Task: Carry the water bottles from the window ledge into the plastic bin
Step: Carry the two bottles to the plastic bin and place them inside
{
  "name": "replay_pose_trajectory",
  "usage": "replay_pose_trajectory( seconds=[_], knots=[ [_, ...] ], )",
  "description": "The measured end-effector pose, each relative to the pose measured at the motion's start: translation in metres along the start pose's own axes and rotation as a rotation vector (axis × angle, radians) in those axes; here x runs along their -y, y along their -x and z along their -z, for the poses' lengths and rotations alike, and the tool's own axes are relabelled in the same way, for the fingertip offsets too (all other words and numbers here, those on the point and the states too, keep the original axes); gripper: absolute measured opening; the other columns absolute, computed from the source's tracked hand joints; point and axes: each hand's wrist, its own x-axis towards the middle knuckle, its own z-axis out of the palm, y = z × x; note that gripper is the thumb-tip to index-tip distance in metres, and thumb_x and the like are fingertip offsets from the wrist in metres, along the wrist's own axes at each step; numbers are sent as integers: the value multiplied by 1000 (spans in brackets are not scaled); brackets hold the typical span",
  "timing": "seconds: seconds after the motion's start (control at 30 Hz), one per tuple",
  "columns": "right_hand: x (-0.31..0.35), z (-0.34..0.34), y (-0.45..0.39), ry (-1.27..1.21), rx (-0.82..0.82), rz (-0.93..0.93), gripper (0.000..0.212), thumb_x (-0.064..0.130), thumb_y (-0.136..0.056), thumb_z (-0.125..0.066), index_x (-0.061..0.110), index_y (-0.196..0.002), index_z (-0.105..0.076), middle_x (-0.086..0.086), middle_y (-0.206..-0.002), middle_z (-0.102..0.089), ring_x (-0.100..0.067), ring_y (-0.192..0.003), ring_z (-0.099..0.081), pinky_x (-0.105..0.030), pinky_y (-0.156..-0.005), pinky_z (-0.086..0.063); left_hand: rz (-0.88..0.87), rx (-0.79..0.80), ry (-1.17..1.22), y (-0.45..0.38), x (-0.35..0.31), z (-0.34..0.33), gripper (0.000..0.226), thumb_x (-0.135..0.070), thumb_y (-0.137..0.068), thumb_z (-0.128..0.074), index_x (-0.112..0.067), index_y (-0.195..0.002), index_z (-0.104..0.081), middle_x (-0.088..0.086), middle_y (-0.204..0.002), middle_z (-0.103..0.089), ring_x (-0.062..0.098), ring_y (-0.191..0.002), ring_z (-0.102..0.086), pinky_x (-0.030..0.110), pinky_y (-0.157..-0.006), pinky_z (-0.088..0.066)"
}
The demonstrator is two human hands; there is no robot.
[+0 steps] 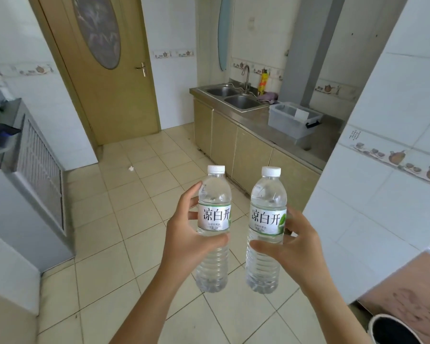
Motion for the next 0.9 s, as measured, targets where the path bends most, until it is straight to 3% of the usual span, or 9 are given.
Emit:
replay_pose_trajectory(
  seconds=[0.13, 0.3, 0.5, 0.73, 0.9],
  knots=[
    [-7, 13, -89, 16, 26, 29, 67, 22, -47, -90, 39, -105, -60, 16, -93, -70, -6, -79, -70, -43, -75, -58, 6, -6, 9, -73, 2, -44, 103, -15, -52, -93, -68, -122, -38, -41, -112, -54, -13, -99, -55, 15, -75, -48],
    [-12, 21, -181, 40, 14, 52, 63, 17, -51, -90, 34, -104, -61, 25, -91, -67, 4, -81, -65, -36, -75, -58, 1, -3, 11, -157, 4, -83, 102, -16, -52, -94, -66, -122, -40, -34, -116, -56, -12, -100, -56, 13, -72, -48],
    [-36, 14, -286, 29, -17, 17, 69, 17, -50, -90, 34, -109, -59, 23, -91, -68, 6, -83, -64, -34, -78, -57, -15, 30, 0, -264, 26, -127, 102, -15, -51, -93, -71, -117, -39, -40, -113, -55, -11, -99, -56, 14, -75, -48],
    [-60, 1, -423, 64, -95, -50, 82, 21, -48, -90, 50, -114, -53, 24, -94, -67, 6, -86, -64, -32, -82, -55, -31, 129, 14, -411, 55, -179, 101, -14, -52, -93, -64, -122, -40, -37, -117, -56, -11, -100, -57, 13, -75, -48],
    [-72, -2, -509, 110, -168, -83, 91, 29, -46, -90, 43, -126, -50, 20, -101, -66, 10, -88, -62, -35, -83, -56, -53, 226, 6, -511, 63, -212, 99, -16, -53, -93, -65, -119, -38, -50, -115, -49, -13, -102, -54, 21, -82, -50]
  ],
)
